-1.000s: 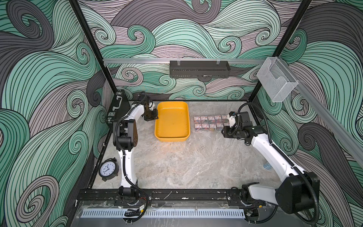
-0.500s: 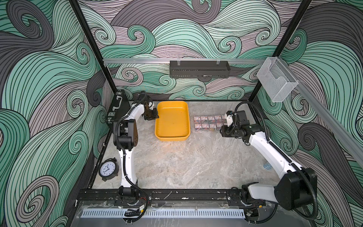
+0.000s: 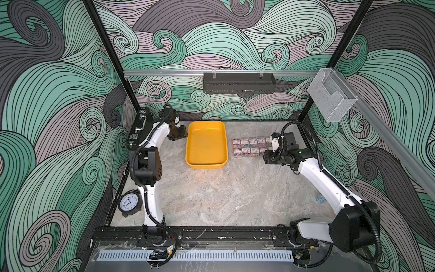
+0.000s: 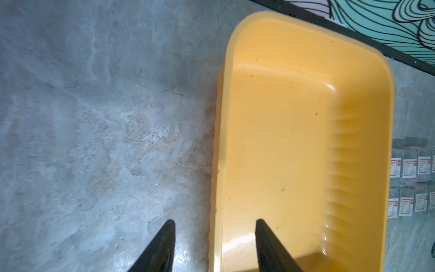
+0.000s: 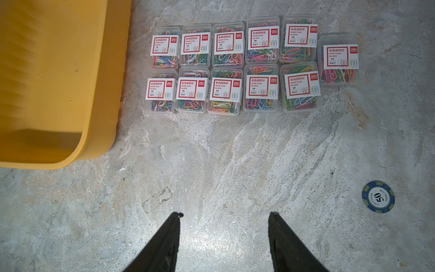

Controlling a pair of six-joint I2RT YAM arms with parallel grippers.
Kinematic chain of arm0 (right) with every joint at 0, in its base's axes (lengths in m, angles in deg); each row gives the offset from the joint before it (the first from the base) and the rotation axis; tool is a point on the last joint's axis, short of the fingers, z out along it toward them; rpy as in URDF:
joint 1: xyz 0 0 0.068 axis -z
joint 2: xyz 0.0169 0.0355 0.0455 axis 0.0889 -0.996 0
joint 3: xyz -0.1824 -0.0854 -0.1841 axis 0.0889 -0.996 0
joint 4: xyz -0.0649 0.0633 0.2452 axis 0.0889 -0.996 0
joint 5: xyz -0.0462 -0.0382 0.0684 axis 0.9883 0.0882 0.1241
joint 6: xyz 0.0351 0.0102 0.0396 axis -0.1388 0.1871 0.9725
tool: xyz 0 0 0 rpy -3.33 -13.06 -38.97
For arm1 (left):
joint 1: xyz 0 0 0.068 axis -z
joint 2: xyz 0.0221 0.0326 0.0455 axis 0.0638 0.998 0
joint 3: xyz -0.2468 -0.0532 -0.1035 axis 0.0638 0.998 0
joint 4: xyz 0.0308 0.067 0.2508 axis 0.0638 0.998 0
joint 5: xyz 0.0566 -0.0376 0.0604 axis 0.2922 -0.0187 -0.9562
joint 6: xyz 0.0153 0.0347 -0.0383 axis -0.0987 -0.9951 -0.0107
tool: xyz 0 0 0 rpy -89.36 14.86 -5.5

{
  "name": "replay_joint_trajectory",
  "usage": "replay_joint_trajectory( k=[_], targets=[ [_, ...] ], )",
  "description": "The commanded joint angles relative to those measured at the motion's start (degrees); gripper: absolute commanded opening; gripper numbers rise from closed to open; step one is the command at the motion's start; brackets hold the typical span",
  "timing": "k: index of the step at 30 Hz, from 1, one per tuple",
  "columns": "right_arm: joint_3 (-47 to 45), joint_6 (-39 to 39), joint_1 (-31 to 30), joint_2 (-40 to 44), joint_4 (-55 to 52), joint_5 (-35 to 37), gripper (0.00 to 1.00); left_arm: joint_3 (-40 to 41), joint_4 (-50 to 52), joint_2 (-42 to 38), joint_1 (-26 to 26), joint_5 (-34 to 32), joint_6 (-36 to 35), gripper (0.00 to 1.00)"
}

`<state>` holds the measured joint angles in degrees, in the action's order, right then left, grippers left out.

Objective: Take the paper clips out of the storage box
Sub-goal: Move the storage box to the center of the board, then reset both arms

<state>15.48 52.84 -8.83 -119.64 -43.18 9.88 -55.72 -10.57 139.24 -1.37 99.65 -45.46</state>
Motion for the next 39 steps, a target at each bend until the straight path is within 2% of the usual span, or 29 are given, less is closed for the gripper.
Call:
replay_joint_trajectory(
  k=[1,2,3,6,7,12,17,20,24,26,29,32,35,39],
  targets=[
    [0.0,0.0,-0.3,2.0,-0.1,0.6,0.68,2.5,0.2,-6.7,1.2,-2.8,-1.3,0.62],
    [-0.4,0.2,-0.3,2.5,0.3,0.9,0.71,3.9,-0.2,-8.8,1.4,-2.7,-1.6,0.93],
    [-0.5,0.3,-0.3,3.0,0.5,1.1,0.74,5.2,-0.6,-10.4,1.5,-2.6,-1.7,0.99],
    [-1.0,0.6,-0.3,3.9,0.8,2.2,0.84,7.9,0.1,-14.3,1.5,-2.2,-1.8,0.99],
    [-1.1,0.6,-0.3,4.3,0.8,2.6,0.98,8.6,0.6,-15.4,1.5,-2.7,-1.5,0.99],
    [-1.9,1.1,-0.2,6.2,0.4,6.1,0.99,10.7,5.8,-17.9,1.5,-6.3,0.5,0.99],
    [-3.2,1.4,0.3,8.7,0.9,8.4,0.99,10.0,9.2,-18.2,1.4,-13.8,2.4,0.99],
    [-3.8,1.1,0.7,9.6,1.1,8.5,0.99,10.3,8.2,-19.3,1.4,-13.6,0.6,0.99],
    [-4.9,1.9,2.3,10.6,2.3,8.5,0.99,14.4,2.0,-22.3,1.0,-18.7,-0.1,0.99],
    [-4.8,2.3,4.8,10.2,3.4,6.6,0.99,16.7,-1.3,-23.0,-0.4,-18.4,-1.1,0.99],
    [-4.1,3.0,9.9,9.1,4.4,3.8,0.99,20.6,-5.9,-23.2,-4.0,-12.4,-2.1,0.99],
    [-5.3,3.5,14.8,9.3,7.8,1.8,0.99,26.1,-11.1,-23.6,-8.3,-9.6,-0.8,0.99],
    [-7.9,3.9,17.4,10.3,12.3,2.3,0.99,36.6,-23.4,-26.4,-11.6,-1.4,-3.1,0.99],
    [-9.7,4.0,20.0,9.3,14.7,2.7,0.99,49.4,-37.1,-32.0,-12.0,-2.9,-5.9,0.99]
  ],
)
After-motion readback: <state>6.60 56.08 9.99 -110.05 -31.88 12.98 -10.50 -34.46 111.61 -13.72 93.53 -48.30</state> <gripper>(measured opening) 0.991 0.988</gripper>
